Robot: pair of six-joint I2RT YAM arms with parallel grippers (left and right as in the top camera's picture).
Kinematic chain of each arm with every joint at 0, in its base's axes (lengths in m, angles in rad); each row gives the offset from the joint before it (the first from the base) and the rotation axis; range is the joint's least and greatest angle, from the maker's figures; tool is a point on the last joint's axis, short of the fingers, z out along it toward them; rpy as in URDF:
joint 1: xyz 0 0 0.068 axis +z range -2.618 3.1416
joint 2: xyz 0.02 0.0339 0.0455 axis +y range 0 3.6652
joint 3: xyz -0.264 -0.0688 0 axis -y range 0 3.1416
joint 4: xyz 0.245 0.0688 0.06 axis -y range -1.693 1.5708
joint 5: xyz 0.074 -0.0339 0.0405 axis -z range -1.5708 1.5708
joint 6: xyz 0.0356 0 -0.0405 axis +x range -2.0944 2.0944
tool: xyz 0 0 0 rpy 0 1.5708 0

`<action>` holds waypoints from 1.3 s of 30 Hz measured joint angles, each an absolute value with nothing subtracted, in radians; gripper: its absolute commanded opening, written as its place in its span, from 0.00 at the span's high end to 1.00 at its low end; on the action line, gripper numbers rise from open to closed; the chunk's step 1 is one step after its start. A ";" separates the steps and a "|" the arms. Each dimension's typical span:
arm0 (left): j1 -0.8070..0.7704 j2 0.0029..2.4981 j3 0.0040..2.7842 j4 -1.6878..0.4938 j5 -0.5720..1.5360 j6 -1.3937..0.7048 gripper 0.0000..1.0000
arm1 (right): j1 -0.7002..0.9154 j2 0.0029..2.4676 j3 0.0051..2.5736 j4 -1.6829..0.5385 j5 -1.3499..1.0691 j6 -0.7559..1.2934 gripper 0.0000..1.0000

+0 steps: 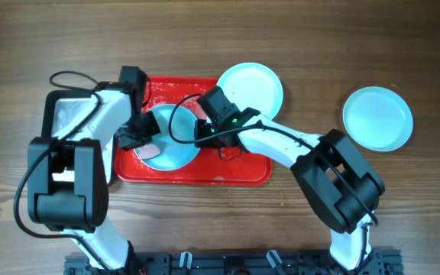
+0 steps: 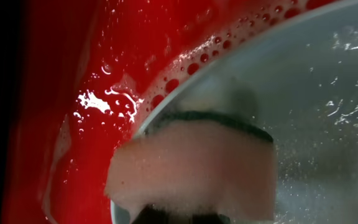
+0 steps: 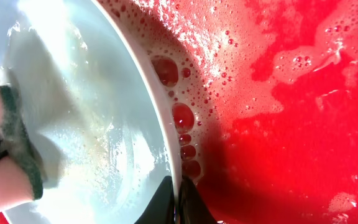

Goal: Clean dirty plates on tray and stack at the side
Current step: 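Keep scrubbing the plate's rim area with the sponge while right gripper holds it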

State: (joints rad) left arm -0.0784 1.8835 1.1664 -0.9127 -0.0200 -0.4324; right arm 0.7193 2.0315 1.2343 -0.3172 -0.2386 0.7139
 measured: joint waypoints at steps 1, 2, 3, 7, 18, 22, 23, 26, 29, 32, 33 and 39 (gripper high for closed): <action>-0.076 1.884 1.166 -0.918 -0.020 -0.433 0.96 | 0.720 2.032 1.234 -0.316 -0.244 0.714 0.96; -0.075 1.884 1.166 -0.921 -0.022 -0.433 0.96 | 0.722 2.033 1.234 -0.316 -0.246 0.714 0.96; -0.075 1.884 1.166 -0.920 -0.024 -0.433 0.96 | 0.723 2.033 1.234 -0.316 -0.247 0.714 0.96; -0.078 1.882 1.160 -0.896 -0.022 -0.430 0.96 | 0.723 2.033 1.234 -0.316 -0.247 0.714 0.96; -0.212 1.889 1.145 -0.506 0.010 -0.369 0.96 | 0.719 2.033 1.235 -0.321 -0.247 0.723 0.95; -0.263 1.893 1.145 -0.506 0.024 -0.345 0.96 | 0.719 2.033 1.235 -0.321 -0.247 0.722 0.96; -0.264 1.893 1.145 -0.517 0.024 -0.343 0.96 | 0.719 2.033 1.235 -0.322 -0.247 0.722 0.96; -0.250 1.892 1.154 -0.585 0.023 -0.342 0.96 | 0.718 2.033 1.235 -0.322 -0.247 0.710 0.96; -0.220 1.890 1.169 -0.706 0.026 -0.331 0.96 | 0.719 2.033 1.235 -0.321 -0.253 0.696 0.96; -0.183 1.887 1.170 -0.781 0.035 -0.291 0.96 | 0.726 2.033 1.235 -0.321 -0.258 0.683 0.96; -0.171 1.887 1.171 -0.796 0.035 -0.279 0.96 | 0.726 2.033 1.235 -0.321 -0.261 0.680 0.96; -0.116 1.885 1.171 -0.875 -0.035 -0.275 0.96 | 0.723 2.035 1.235 -0.321 -0.271 0.668 0.96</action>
